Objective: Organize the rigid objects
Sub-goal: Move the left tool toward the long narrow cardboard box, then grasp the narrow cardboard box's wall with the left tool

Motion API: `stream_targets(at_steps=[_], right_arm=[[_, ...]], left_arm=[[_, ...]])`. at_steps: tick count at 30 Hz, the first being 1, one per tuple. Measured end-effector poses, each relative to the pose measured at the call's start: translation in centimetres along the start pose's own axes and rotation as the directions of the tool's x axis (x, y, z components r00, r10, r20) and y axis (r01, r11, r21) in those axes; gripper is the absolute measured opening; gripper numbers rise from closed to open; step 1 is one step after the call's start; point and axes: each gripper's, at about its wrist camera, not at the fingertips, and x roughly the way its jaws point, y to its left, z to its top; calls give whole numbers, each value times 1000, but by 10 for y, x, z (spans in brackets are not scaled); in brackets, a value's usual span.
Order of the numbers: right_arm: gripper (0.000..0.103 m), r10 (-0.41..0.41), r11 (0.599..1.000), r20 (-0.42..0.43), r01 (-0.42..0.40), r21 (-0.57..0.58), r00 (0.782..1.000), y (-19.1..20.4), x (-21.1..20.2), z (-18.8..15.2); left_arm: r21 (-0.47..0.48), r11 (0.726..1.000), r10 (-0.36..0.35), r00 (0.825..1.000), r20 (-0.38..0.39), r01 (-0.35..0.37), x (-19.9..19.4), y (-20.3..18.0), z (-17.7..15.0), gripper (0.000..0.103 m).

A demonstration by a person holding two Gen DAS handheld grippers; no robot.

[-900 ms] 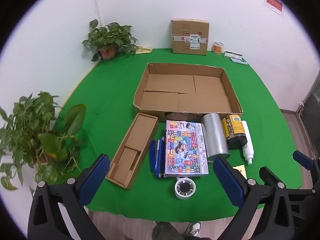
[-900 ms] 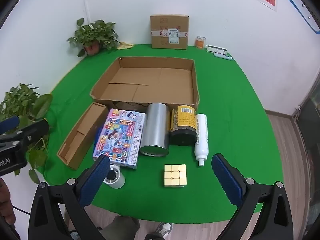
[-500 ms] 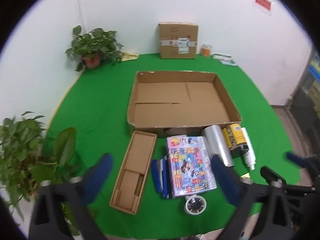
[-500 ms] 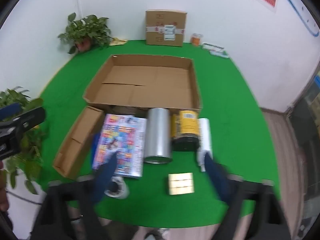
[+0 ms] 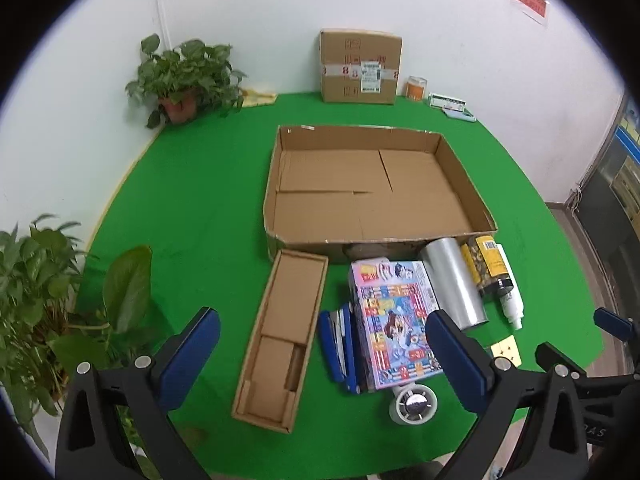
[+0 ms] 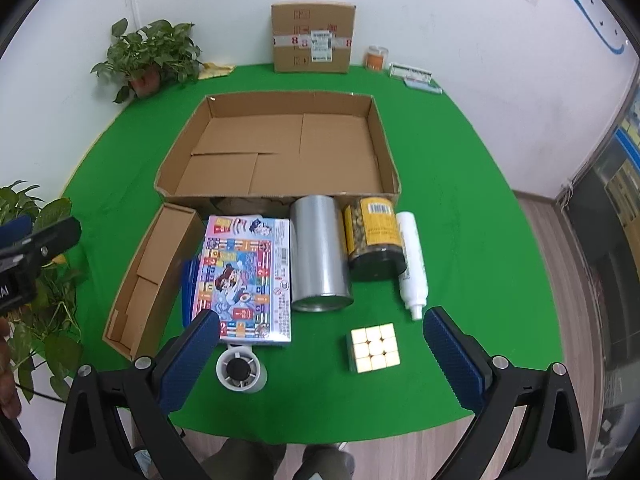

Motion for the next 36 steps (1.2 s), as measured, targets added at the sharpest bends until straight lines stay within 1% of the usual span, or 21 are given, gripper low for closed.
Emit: stream_targets(at_steps=[5,7,10,11,13,16,19,22,24,27,30,33,35,36], right_arm=[[102,25,999,13,-24,-25,1000,-1,2,6],[102,48,998,22,-47,-37,999,-6,4,12],[102,66,997,37,-64,-36,997,-16,4,25],[102,74,997,41,-73,-32,996,-18,5,29],[102,99,995,42,-97,-35,994,-25,10,35],[102,135,990,41,-133,-46,990,-33,15,42],[102,158,986,36,-156,-56,987,-36,22,43],[102,165,984,9,-164,-65,986,-34,31,43],[102,175,981,6,-174,-81,985,-29,35,42],[102,191,977,-11,-191,-99,982,-15,42,41],[102,190,976,-26,-191,-108,982,3,50,43],[102,166,977,-44,-171,-131,985,30,55,49],[102,161,974,-55,-168,-153,985,47,58,52],[102,163,971,-78,-174,-163,984,60,64,53]], left_arm=[[-4,999,44,999,13,-44,-5,-5,1,102],[-20,998,64,998,18,-64,-9,-10,3,102],[-72,995,65,998,17,-64,-18,-14,6,102],[-76,995,63,998,23,-61,-20,-16,7,102],[-69,994,83,996,28,-81,-22,-23,7,102],[-60,991,118,993,20,-117,-22,-32,7,102],[-86,989,120,993,0,-119,-18,-33,5,102],[-102,988,114,993,-27,-116,-14,-29,2,102],[-117,986,114,993,-42,-118,-11,-21,0,102],[-142,984,98,992,-84,-109,1,-2,-4,102],[-154,984,65,989,-132,-85,19,27,-9,102],[-149,984,66,978,-198,-96,42,57,-15,102],[-168,981,57,972,-229,-97,55,76,-20,102],[-186,978,42,967,-250,-91,63,86,-24,102]])
